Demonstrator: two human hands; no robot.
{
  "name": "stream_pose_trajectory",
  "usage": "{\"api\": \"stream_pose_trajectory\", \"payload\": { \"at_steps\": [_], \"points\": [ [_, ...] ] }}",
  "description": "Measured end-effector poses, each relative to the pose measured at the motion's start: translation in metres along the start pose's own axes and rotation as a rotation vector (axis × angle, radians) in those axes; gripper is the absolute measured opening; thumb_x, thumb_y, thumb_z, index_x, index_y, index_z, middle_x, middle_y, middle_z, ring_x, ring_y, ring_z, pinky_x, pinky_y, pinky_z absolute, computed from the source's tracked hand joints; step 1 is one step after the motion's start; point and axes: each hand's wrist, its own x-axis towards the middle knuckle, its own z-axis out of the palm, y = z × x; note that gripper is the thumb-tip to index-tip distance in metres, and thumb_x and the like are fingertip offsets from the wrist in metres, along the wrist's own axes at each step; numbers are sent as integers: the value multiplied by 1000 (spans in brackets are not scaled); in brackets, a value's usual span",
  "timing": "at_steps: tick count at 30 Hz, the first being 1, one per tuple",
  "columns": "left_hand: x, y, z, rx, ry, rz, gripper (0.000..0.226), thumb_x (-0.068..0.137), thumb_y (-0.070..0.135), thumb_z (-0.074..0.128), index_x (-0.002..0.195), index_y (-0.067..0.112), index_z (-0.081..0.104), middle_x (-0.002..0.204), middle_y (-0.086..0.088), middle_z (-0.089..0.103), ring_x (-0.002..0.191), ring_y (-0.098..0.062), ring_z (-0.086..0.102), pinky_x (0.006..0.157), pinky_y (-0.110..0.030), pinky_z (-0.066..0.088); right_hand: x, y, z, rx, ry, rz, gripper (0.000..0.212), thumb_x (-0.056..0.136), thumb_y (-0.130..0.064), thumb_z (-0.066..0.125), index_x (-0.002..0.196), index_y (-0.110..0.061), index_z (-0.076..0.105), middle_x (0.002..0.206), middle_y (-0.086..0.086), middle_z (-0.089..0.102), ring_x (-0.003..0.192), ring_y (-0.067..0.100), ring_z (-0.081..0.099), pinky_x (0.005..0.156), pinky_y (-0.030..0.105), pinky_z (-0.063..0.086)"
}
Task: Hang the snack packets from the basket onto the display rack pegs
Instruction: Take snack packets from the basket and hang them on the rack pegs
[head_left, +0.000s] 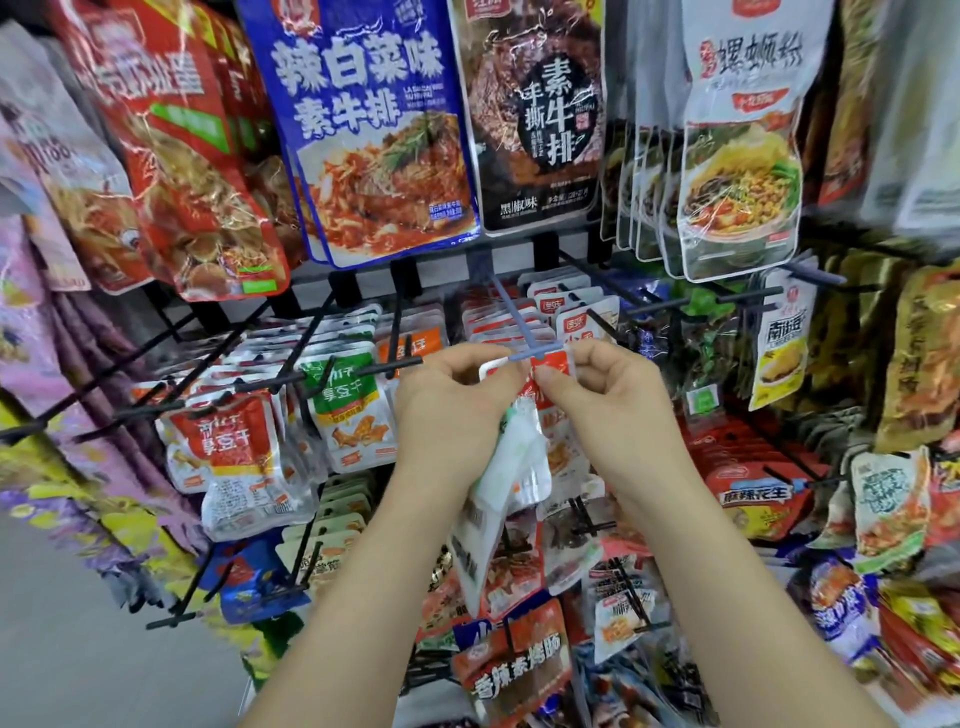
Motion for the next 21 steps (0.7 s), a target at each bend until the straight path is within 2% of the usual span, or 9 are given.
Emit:
{"api": "stream_pose_trajectory", "payload": {
  "at_steps": [2,5,9,13,15,16,18,19,21],
  "points": [
    [2,-4,3,37,13,28,18,82,16,74,74,32,71,68,7,67,57,-2,53,51,-16,44,3,1,2,4,24,-4,10,90,-11,67,86,-19,69,80,9,73,73,19,65,72,36,55],
    [4,-8,4,66,30,58,18,83,19,74,76,35,70,73,1,69,58,-4,51,52,-17,43,5,3,4,-17,45,-6,9,90,-11,67,89,-19,70,79,6,74,71,16,67,65,27,55],
    [6,-12,3,70,15,33,7,85,23,73,89,28,75,81,3,72,68,-7,60,62,-23,51,6,6,3,-39,65,5,7,89,-13,67,89,-18,72,78,3,74,71,19,69,66,38,57],
    [9,-16,3,81,0,29,12,89,21,68,97,23,76,91,13,72,85,0,63,73,-17,49,7,5,3,-105,83,-5,7,87,-15,70,85,-21,73,74,-2,74,70,18,70,69,46,60],
    [7,-18,4,87,12,61,11,89,19,68,93,28,74,83,18,69,78,3,60,71,-15,46,8,5,4,-171,107,-41,7,86,-17,71,82,-22,72,68,-4,72,62,15,68,66,44,59],
    [5,-20,4,96,27,88,14,89,19,67,89,33,70,76,20,66,72,5,57,67,-12,44,9,6,4,-239,128,-69,8,85,-19,72,79,-24,69,64,-5,69,58,10,65,64,38,58],
    [0,-22,2,107,54,126,20,89,20,67,88,40,64,72,12,61,61,1,51,57,-11,42,7,7,3,-432,184,-132,16,83,-28,75,75,-27,62,58,-7,62,52,5,58,56,20,48],
    [-2,-22,2,108,60,137,21,89,21,67,91,41,63,75,7,60,60,-2,50,55,-14,42,6,7,3,-509,210,-156,19,82,-33,76,77,-28,58,59,-8,60,53,4,56,55,19,44],
    [-7,-23,0,112,62,161,22,89,20,66,95,41,61,79,-1,60,64,-3,51,58,-14,42,4,8,5,-596,239,-196,19,83,-38,75,88,-25,62,62,-8,58,59,7,55,59,25,44]
  ]
}}
